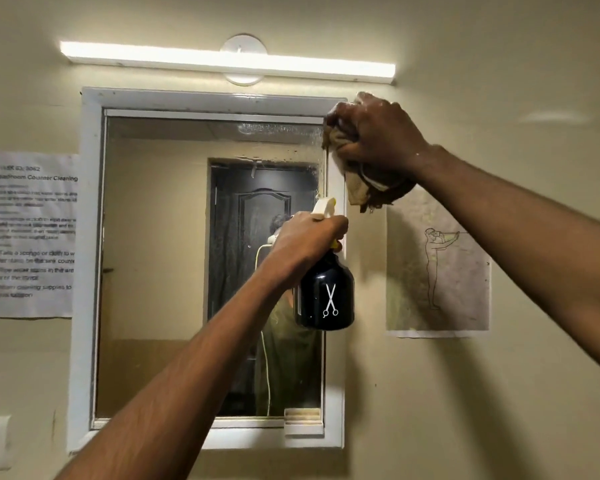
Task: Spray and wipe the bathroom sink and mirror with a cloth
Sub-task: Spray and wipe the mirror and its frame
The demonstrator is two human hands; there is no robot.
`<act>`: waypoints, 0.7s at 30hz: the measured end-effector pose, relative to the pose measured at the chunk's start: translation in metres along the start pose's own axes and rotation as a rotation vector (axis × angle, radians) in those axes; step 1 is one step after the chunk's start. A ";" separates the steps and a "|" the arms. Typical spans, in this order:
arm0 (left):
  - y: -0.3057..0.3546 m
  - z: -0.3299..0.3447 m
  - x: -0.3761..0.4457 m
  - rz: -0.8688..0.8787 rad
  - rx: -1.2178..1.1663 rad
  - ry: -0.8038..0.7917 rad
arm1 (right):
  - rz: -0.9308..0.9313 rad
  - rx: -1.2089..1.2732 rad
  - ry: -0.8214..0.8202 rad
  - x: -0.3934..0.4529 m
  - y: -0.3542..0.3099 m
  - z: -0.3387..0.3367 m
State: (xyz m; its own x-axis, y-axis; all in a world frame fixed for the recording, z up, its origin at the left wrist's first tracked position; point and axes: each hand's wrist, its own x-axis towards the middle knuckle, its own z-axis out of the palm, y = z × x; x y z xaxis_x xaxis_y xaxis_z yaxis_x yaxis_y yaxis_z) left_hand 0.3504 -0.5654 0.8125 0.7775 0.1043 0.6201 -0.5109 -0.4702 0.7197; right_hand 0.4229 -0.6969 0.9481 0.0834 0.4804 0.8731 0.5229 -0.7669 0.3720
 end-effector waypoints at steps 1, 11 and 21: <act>-0.001 0.001 0.000 0.003 0.010 0.009 | 0.007 -0.002 0.000 -0.001 0.000 0.002; -0.010 0.006 -0.012 0.005 0.016 0.052 | 0.108 0.108 0.055 -0.029 -0.028 0.025; -0.019 0.004 -0.027 0.063 0.076 0.067 | 0.196 0.103 0.114 -0.061 -0.039 0.043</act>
State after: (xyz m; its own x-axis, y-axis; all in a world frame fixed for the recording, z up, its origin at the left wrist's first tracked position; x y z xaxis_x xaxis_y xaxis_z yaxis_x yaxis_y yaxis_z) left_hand 0.3409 -0.5628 0.7812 0.7168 0.1298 0.6851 -0.5272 -0.5421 0.6543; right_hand 0.4334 -0.6779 0.8671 0.0985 0.2709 0.9575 0.5907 -0.7903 0.1628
